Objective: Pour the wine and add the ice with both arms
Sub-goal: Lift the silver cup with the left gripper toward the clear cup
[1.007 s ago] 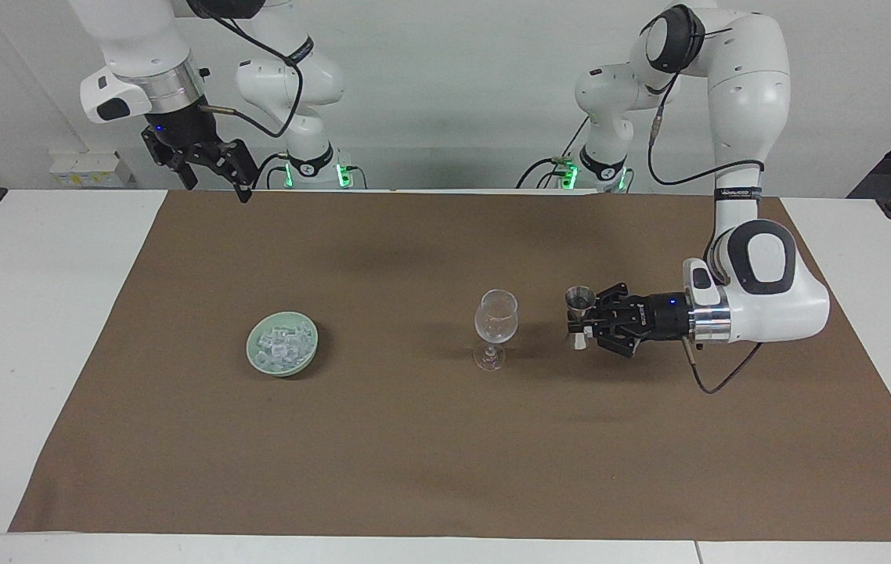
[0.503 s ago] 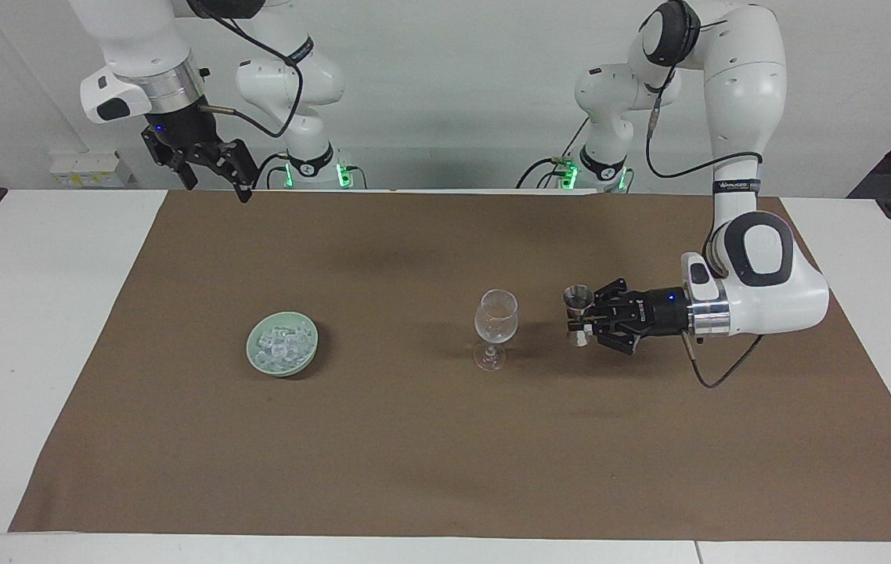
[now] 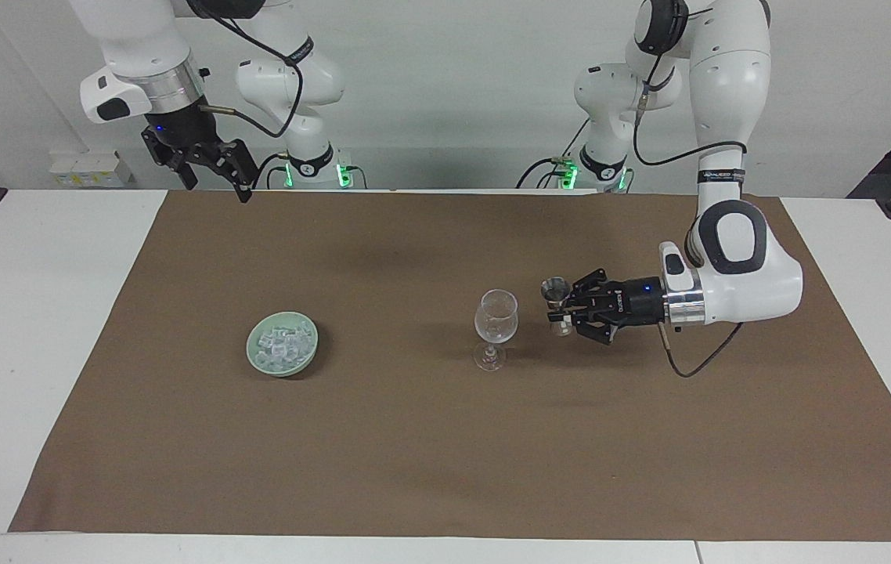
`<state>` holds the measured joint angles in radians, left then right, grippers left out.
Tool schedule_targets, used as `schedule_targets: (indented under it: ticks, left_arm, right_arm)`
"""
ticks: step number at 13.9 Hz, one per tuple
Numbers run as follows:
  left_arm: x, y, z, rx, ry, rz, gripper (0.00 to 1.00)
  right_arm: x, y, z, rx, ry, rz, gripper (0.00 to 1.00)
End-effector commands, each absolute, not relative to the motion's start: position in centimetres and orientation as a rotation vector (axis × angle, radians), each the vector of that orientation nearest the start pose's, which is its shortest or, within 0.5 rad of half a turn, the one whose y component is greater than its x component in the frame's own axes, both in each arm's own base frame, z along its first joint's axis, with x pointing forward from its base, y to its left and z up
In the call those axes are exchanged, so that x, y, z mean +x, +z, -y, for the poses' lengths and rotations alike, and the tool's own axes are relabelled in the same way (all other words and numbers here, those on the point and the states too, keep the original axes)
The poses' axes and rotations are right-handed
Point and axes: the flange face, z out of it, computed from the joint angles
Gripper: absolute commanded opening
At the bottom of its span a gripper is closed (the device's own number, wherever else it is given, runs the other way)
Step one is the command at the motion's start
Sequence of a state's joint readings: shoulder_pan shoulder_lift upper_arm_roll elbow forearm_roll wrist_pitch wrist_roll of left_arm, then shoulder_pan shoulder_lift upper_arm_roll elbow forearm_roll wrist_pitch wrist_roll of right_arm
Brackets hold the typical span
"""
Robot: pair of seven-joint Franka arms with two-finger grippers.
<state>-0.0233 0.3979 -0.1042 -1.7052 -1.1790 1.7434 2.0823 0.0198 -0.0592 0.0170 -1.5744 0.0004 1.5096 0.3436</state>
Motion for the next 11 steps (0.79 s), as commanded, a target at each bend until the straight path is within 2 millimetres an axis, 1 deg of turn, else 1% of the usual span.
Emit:
schedule_targets:
  ticks: [1, 2, 3, 6, 10, 11]
  left_arm:
    - [61.7, 40.6, 16.0, 1.402, 0.916, 1.611, 0.0]
    - [61.2, 41.0, 17.2, 1.408, 0.904, 1.617, 0.0]
    - [60.9, 41.3, 17.3, 1.425, 0.903, 1.617, 0.0]
    - [60.6, 41.8, 18.2, 1.427, 0.896, 1.649, 0.0]
    - [60.0, 42.0, 17.8, 1.465, 0.875, 1.686, 0.0]
    - [59.9, 42.0, 18.1, 1.49, 0.828, 1.704, 0.0]
  right_arm:
    - [52.9, 64.9, -1.7, -3.084, -0.003, -0.446, 1.0]
    - [52.9, 64.9, -1.7, -3.084, -0.003, -0.446, 1.0]
    - [52.8, 65.0, -1.7, -3.084, -0.005, -0.446, 1.0]
    - [52.9, 64.9, -1.7, -3.084, -0.003, -0.446, 1.0]
    - [52.9, 64.9, -1.7, -3.084, -0.003, -0.446, 1.0]
    - [52.9, 64.9, -1.7, -3.084, -0.003, -0.446, 1.0]
